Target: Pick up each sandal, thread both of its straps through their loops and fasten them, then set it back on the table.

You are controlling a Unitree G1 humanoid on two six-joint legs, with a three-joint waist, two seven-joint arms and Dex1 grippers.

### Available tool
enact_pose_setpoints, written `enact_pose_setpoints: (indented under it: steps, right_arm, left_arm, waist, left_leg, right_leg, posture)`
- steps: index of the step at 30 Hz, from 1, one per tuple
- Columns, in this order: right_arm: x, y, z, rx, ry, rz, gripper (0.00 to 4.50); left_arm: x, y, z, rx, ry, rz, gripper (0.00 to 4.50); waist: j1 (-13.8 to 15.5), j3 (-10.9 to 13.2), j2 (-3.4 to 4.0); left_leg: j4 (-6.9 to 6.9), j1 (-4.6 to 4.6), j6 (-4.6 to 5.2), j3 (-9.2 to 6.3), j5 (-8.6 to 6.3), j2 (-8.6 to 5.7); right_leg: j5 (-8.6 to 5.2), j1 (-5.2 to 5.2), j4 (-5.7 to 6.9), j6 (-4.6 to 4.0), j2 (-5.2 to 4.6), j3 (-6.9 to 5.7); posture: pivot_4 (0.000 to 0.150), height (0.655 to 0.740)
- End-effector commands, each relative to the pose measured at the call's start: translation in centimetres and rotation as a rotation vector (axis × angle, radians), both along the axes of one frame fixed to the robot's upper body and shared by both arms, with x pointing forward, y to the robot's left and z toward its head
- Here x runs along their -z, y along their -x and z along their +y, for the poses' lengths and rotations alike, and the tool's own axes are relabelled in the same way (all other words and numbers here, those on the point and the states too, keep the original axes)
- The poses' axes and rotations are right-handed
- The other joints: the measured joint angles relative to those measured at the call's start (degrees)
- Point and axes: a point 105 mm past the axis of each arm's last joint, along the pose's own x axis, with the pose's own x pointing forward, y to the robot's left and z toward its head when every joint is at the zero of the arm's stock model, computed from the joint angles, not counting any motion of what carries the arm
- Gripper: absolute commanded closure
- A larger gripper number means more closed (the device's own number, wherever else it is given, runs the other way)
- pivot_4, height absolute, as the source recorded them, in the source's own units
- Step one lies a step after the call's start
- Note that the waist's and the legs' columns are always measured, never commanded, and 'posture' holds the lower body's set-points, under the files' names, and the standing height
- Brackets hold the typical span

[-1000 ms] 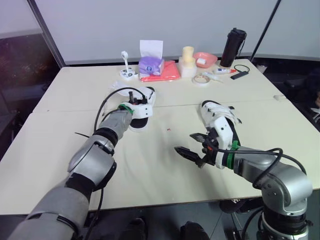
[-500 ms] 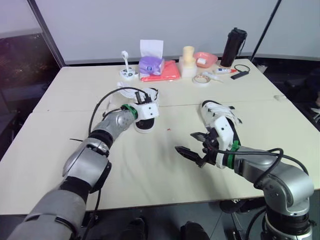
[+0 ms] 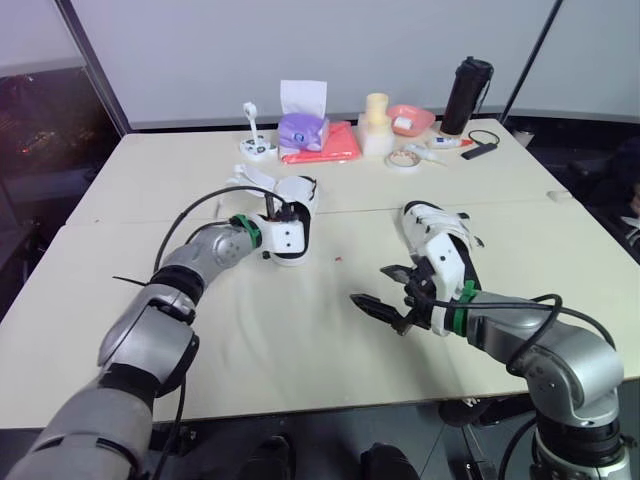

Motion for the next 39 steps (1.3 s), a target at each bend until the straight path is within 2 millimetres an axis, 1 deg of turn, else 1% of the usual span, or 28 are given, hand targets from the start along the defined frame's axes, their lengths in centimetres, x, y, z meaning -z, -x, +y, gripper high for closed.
enact_pose_setpoints:
  steps: [1, 4, 6, 7, 8, 19, 26, 32, 38, 39]
  right_arm:
    - [-0.6, 0.1, 0.3, -0.017, -0.002, -0.037, 0.0]
    - [-0.5, 0.1, 0.3, -0.014, 0.002, -0.04, 0.0]
    - [-0.5, 0.1, 0.2, -0.012, 0.004, -0.04, 0.0]
    - [-0.5, 0.1, 0.2, -0.011, 0.005, -0.04, 0.0]
    - [-0.5, 0.1, 0.1, -0.008, 0.007, -0.04, 0.0]
    - [-0.5, 0.1, -0.1, 0.003, 0.018, -0.047, 0.0]
    - [-0.3, 0.3, -0.3, 0.006, 0.022, -0.048, 0.0]
    - [-0.3, 0.4, -0.2, 0.005, 0.023, -0.046, 0.0]
    - [-0.2, 0.4, -0.2, 0.002, 0.028, -0.044, 0.0]
    - [-0.2, 0.3, -0.2, 0.002, 0.029, -0.044, 0.0]
  left_arm:
    - [-1.8, -1.0, -0.3, -0.056, -0.023, -0.087, 3.17]
    - [-2.0, -1.4, -0.7, -0.094, -0.034, -0.126, 1.57]
    - [-2.0, -1.7, -0.9, -0.119, -0.047, -0.142, 0.66]
    - [-1.9, -1.7, -0.9, -0.129, -0.055, -0.147, 0.25]
    - [-2.0, -1.9, -0.9, -0.146, -0.058, -0.157, 0.08]
    - [-1.6, -2.7, 0.0, -0.302, -0.089, -0.176, 0.08]
    - [-1.2, -2.9, 1.8, -0.389, -0.077, -0.149, 0.08]
    - [-0.8, -2.9, 3.6, -0.461, -0.029, -0.117, 0.08]
    - [-0.4, -2.9, 4.3, -0.493, 0.01, -0.081, 0.08]
    - [-0.2, -2.9, 4.4, -0.498, 0.012, -0.075, 0.59]
  waist:
    - [0.0, 0.0, 0.0]
    - [0.0, 0.0, 0.0]
    - [0.0, 0.0, 0.0]
    - [0.0, 0.0, 0.0]
    - [0.0, 0.0, -0.01]
    - [-0.1, 0.0, -0.01]
    - [-0.3, 0.0, -0.01]
    - [-0.3, 0.0, -0.01]
    - [-0.3, 0.0, -0.01]
    - [-0.3, 0.0, -0.01]
  left_leg:
    - [0.02, -0.01, 0.0, 0.0, 0.0, 0.0]
    - [0.07, -0.02, 0.01, 0.0, -0.01, 0.0]
    - [0.09, -0.04, 0.01, 0.0, -0.01, 0.0]
    - [0.11, -0.05, 0.02, 0.0, -0.01, 0.0]
    - [0.11, -0.05, 0.03, 0.0, -0.02, 0.0]
    - [0.14, -0.07, 0.03, 0.01, -0.02, 0.0]
    - [0.14, -0.07, 0.03, 0.01, -0.03, 0.01]
    - [0.15, -0.07, 0.03, 0.01, -0.03, 0.01]
    - [0.18, -0.07, 0.03, 0.01, -0.03, 0.01]
    - [0.18, -0.07, 0.03, 0.01, -0.03, 0.01]
  right_leg:
    - [0.0, 0.0, 0.01, 0.0, 0.0, 0.0]
    - [0.0, 0.01, 0.03, 0.0, 0.0, 0.0]
    - [0.0, 0.0, 0.03, 0.01, 0.0, -0.01]
    - [0.0, -0.01, 0.03, 0.01, 0.0, 0.0]
    - [0.0, 0.0, 0.03, 0.01, 0.0, 0.0]
    - [0.0, -0.02, 0.05, 0.01, 0.0, 0.0]
    - [0.0, -0.02, 0.06, 0.01, 0.0, 0.0]
    - [0.0, -0.03, 0.06, 0.01, 0.0, 0.0]
    - [0.0, -0.02, 0.06, 0.01, 0.0, 0.0]
    - [0.0, -0.02, 0.06, 0.0, 0.0, 0.0]
  posture:
    - [0.15, 0.7344]
    - [0.15, 0.7344]
    - [0.15, 0.7344]
    - [0.15, 0.7344]
    - [0.15, 0.7344]
    - [0.15, 0.7344]
    - [0.15, 0.7344]
    - [0.15, 0.7344]
    - [0.15, 0.7344]
    - [0.15, 0.7344]
